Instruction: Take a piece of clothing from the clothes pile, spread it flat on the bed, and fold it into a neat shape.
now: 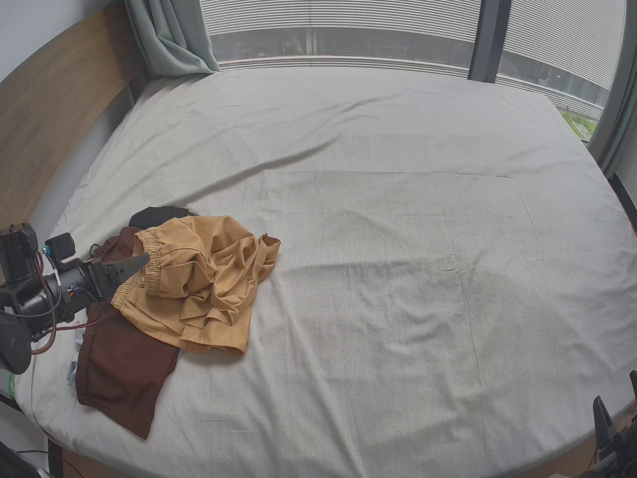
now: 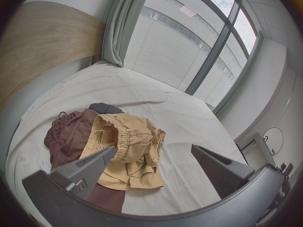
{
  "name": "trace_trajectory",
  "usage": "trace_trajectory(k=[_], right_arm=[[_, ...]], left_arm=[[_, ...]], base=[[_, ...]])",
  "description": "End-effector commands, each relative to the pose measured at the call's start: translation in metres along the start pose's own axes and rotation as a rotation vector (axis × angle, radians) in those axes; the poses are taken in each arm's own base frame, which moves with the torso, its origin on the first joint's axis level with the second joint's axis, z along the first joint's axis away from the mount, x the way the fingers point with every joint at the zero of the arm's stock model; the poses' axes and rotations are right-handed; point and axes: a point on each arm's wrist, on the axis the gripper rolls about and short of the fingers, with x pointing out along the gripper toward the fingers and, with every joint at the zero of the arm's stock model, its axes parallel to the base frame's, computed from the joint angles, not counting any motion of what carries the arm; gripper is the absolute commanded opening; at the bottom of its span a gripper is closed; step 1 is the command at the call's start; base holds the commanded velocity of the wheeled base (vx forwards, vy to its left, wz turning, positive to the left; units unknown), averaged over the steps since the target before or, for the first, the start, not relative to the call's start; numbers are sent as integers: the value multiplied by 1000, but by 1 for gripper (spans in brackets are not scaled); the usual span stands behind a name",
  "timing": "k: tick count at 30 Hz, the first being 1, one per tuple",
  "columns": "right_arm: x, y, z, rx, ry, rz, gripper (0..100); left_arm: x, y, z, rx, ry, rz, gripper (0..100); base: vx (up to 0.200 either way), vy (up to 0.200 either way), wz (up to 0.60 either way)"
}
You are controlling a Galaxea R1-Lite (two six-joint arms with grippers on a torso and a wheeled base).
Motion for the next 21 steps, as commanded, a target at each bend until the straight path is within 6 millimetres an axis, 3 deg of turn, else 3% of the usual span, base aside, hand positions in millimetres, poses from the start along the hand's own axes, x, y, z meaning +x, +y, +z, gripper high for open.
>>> trace_trajectory(k=[1,10,21], right_arm=[[0,0,-5,1,2,1,100],[0,0,-5,4,2,1,100],[0,0,-5,5,2,1,100]], left_arm=[[17,12,-12,-22,43,9,100],[46,31,-26,-28,60,-39,100],[74,46,-22,-20,40,-46,100]], base=[[0,0,0],[0,0,0],[0,0,0]])
